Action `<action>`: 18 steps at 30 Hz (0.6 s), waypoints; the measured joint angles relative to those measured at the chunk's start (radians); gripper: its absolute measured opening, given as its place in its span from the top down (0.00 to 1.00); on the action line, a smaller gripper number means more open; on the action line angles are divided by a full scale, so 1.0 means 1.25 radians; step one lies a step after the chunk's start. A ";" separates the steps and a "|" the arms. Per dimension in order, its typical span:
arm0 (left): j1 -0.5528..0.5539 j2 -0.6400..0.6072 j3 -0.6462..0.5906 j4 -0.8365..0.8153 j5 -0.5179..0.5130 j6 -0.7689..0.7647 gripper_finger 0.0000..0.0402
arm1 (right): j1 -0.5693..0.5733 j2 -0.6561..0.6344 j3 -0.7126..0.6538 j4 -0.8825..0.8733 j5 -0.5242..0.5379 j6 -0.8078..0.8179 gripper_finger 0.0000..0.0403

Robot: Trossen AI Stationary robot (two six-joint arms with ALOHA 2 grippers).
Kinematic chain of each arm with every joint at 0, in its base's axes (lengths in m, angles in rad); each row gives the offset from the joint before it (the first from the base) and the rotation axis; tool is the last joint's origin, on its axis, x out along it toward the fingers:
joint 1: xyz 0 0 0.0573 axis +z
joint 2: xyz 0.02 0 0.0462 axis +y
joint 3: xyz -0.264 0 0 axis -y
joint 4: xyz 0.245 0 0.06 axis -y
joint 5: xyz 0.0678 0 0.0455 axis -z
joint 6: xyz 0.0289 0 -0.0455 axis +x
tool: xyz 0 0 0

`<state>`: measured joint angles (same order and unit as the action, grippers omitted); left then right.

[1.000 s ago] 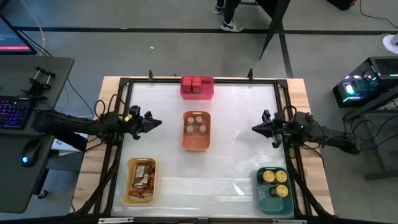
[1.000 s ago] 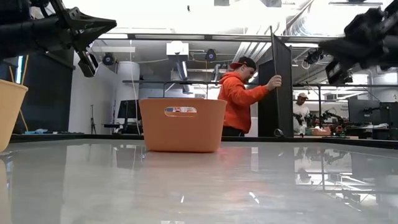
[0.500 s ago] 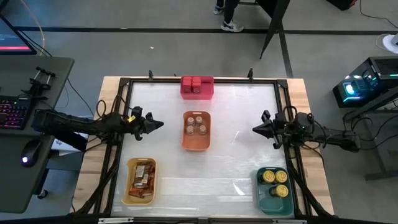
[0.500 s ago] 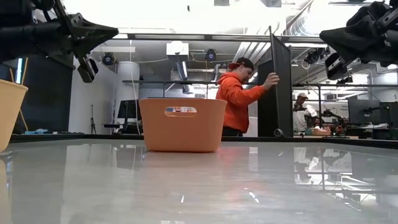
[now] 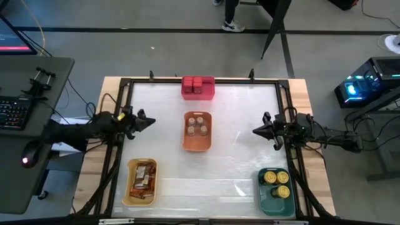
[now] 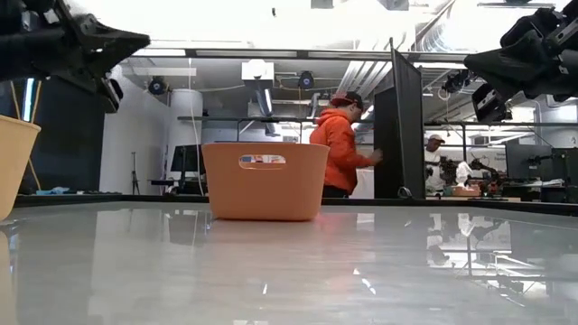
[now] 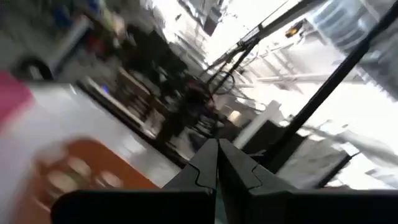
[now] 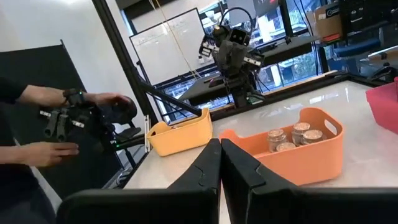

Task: Sort spices by type
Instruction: Return to Home Position

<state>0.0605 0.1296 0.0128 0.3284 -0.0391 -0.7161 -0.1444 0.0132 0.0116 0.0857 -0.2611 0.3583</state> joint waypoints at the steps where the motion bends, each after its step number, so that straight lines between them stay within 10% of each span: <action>1: 0.008 -0.042 0.000 -0.037 0.000 0.045 1.00 | 0.000 0.000 0.000 -0.001 0.000 0.000 1.00; 8: 0.052 -0.101 0.001 -0.187 0.043 0.415 1.00 | 0.000 0.002 0.000 -0.007 0.003 0.000 1.00; 18: 0.035 -0.099 0.000 -0.261 0.027 0.575 1.00 | 0.000 0.012 0.000 -0.033 0.009 0.000 1.00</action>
<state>0.1043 0.0055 0.0128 0.0025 -0.0050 0.0031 -0.1448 0.0280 0.0116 0.0439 -0.2497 0.3584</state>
